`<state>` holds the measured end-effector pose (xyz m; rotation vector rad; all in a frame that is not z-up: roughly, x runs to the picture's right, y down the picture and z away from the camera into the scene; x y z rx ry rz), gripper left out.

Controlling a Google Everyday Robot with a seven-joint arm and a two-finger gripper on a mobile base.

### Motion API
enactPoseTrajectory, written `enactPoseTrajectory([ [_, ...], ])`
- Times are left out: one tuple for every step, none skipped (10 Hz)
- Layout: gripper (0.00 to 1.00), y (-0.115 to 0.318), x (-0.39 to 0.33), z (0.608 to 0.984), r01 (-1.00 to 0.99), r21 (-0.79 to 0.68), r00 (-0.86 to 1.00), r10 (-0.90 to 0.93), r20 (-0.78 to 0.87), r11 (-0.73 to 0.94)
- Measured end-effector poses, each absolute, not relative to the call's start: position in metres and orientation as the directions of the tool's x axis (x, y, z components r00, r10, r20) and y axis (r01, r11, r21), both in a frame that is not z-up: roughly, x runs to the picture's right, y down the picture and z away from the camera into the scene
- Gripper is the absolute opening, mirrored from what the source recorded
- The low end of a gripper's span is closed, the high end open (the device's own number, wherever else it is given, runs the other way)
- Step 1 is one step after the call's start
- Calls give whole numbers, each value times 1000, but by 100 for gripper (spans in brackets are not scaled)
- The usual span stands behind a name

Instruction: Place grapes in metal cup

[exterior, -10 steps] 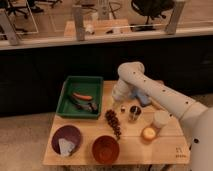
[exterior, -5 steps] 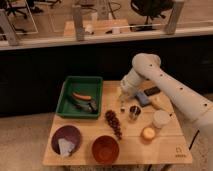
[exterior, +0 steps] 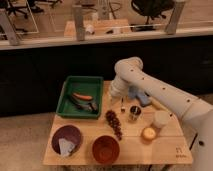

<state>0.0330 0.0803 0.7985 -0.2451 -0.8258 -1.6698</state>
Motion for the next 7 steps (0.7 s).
enactPoseTrajectory([
  [75, 90, 27, 807, 922, 382, -296, -762, 576, -70],
  [75, 97, 23, 815, 922, 378, -308, -753, 582, -85],
  [75, 105, 23, 822, 921, 380, -313, -744, 591, -86],
  [75, 109, 25, 827, 918, 387, -322, -740, 590, -91],
  [75, 113, 26, 831, 915, 391, -330, -739, 587, -98],
  [75, 118, 27, 834, 911, 397, -343, -739, 580, -111],
  [75, 124, 30, 838, 906, 405, -356, -739, 571, -124],
])
